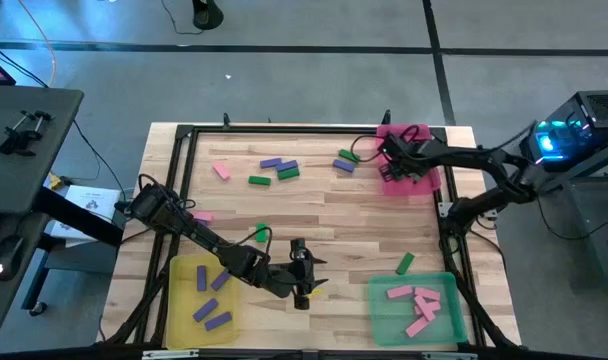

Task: Sort blocks
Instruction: Put the green into the pink bin, then put the blue block into the yellow bin

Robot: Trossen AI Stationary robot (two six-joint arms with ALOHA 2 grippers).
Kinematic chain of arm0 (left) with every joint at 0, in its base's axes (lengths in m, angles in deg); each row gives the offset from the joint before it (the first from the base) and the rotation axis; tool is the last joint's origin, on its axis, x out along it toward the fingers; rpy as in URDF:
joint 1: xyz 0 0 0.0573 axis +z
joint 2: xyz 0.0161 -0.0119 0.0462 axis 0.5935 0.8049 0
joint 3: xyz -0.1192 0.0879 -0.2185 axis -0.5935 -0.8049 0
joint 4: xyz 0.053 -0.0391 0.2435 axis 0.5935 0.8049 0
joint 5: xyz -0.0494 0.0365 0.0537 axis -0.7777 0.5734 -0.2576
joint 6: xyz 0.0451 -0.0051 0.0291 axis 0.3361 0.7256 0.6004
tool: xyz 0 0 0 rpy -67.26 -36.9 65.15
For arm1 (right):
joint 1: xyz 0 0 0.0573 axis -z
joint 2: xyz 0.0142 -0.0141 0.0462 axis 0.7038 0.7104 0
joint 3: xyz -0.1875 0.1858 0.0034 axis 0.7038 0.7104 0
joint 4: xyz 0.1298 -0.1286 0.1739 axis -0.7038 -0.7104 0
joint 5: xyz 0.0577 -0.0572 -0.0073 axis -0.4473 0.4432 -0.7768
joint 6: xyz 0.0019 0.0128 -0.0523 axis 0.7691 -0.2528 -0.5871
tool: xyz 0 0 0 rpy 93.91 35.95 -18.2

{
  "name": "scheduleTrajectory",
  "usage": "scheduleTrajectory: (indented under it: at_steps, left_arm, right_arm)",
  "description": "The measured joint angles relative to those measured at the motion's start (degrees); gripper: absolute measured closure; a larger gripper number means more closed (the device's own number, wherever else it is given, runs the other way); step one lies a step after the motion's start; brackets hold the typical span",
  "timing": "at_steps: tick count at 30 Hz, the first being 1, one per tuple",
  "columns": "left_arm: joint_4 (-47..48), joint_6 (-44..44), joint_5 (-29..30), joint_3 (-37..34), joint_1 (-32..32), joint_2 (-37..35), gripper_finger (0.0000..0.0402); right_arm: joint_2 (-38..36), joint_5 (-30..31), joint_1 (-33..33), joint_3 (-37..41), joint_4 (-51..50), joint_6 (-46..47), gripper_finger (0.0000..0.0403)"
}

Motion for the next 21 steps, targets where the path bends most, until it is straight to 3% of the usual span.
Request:
scheduleTrajectory:
  at_steps: [4,7,15,21]
  left_arm:
    - [0.0,-0.4,0.0,0.0,-0.1,0.0,0.0200]
    - [0.4,-0.5,0.0,0.0,-0.1,0.0,0.0200]
    - [1.1,-1.0,0.0,0.0,-0.1,0.0,0.0200]
    - [1.0,-1.0,0.0,0.0,-0.1,0.0,0.0200]
  right_arm:
    - [2.6,-3.2,0.8,0.0,2.5,-2.6,0.0205]
    - [2.5,-1.8,0.9,-0.1,2.6,-4.0,0.0184]
    - [-5.9,3.4,-1.9,-0.9,-1.7,-6.7,0.0178]
    - [-16.4,3.4,-10.7,-0.9,-5.2,-3.4,0.0177]
